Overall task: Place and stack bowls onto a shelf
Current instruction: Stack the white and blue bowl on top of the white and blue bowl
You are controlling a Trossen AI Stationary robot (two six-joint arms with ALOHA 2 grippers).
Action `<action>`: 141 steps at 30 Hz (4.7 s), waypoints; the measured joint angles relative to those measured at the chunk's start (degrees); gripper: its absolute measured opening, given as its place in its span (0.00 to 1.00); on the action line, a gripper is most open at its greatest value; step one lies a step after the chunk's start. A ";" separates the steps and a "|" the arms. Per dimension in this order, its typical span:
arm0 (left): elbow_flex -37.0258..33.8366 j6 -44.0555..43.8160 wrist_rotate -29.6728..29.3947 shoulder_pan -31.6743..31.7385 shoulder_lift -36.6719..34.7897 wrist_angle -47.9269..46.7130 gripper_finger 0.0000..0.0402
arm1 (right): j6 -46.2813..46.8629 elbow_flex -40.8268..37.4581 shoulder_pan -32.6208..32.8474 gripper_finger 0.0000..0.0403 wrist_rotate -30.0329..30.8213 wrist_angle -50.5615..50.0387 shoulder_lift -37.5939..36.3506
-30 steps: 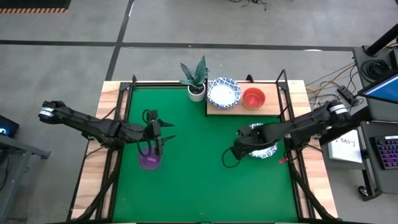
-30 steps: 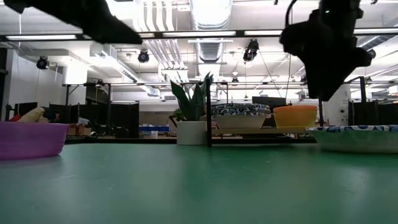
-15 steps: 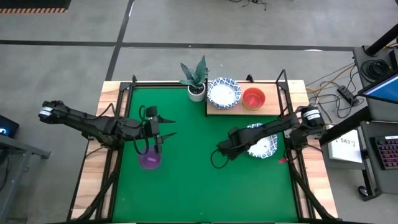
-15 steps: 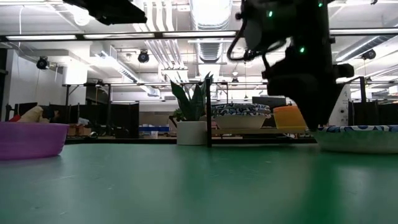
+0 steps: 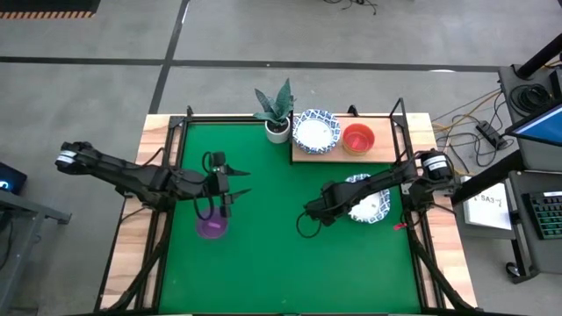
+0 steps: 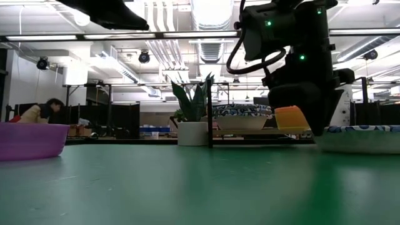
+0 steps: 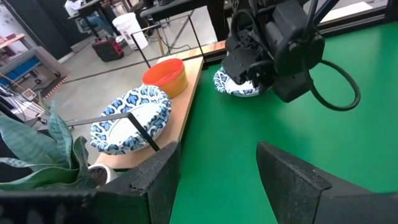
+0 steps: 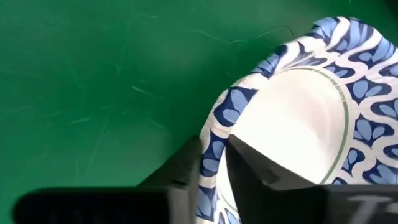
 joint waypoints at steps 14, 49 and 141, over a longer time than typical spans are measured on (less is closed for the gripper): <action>0.00 0.38 0.01 0.00 0.52 -0.11 0.48 | -8.10 8.35 1.59 0.03 -1.81 -2.88 -0.09; 0.00 0.40 0.03 0.01 0.49 -2.28 0.48 | -61.20 36.09 -8.50 0.03 25.89 -13.88 -0.24; 0.00 0.38 0.08 0.00 0.47 -2.93 0.48 | -63.37 7.83 -22.48 0.03 11.61 22.33 -15.66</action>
